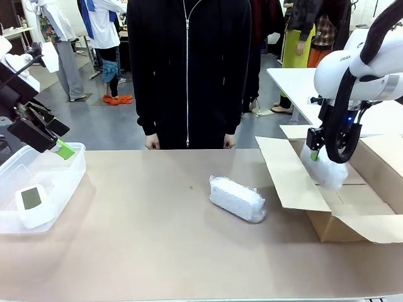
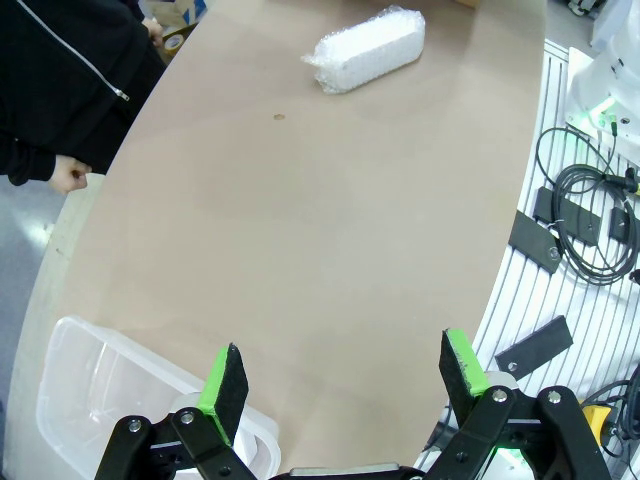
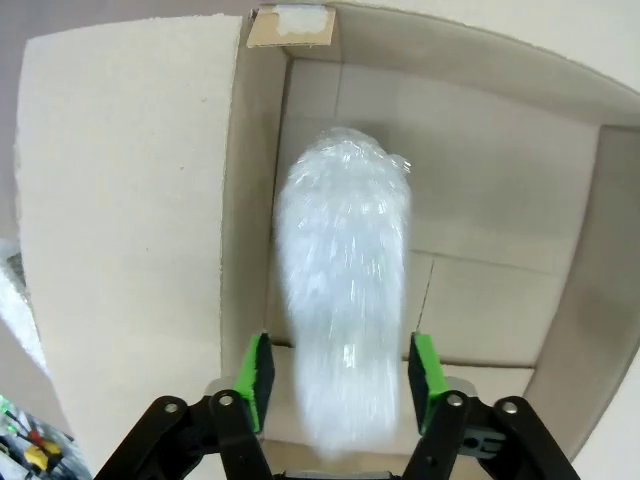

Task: Separate and place wrapped and unwrapped clocks.
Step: If the picked Digital clock is wrapped, place it in the Package Box ; if not, place it in the Organizing box.

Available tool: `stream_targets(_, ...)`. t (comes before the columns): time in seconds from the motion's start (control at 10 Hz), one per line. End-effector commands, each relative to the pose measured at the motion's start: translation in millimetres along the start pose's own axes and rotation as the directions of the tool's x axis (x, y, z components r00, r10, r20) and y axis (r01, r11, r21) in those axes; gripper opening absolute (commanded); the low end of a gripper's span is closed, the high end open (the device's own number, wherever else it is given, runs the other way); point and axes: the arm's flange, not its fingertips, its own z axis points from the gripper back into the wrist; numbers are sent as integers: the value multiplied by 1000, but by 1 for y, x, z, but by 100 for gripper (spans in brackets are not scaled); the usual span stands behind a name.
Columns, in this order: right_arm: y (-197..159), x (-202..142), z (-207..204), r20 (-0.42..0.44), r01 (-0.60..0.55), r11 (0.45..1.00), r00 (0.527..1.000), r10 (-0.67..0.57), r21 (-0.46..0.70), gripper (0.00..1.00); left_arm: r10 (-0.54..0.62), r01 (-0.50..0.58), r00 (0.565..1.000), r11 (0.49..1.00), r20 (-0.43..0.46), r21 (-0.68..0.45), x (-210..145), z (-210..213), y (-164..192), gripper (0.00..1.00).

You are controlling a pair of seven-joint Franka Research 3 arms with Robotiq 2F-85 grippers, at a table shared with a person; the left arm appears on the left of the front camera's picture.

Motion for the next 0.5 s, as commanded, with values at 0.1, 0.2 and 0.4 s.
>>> stream_targets(0.1, -2, -2, 3, -30, -17, 1000, 999, 17, 7, 100, 4, -4, 1000, 1000, 0, 13, 1, -1, -1, 100)
stream_targets(0.2, -2, -3, 6, -29, -13, 1000, 1000, 13, 15, 100, 4, -4, 1000, 1000, 0, 13, 1, -1, -1, 100)
stream_targets(0.4, -1, -2, 14, -21, -24, 1000, 999, 24, 20, 100, 4, -4, 1000, 1000, 0, 13, 1, -1, -1, 100)
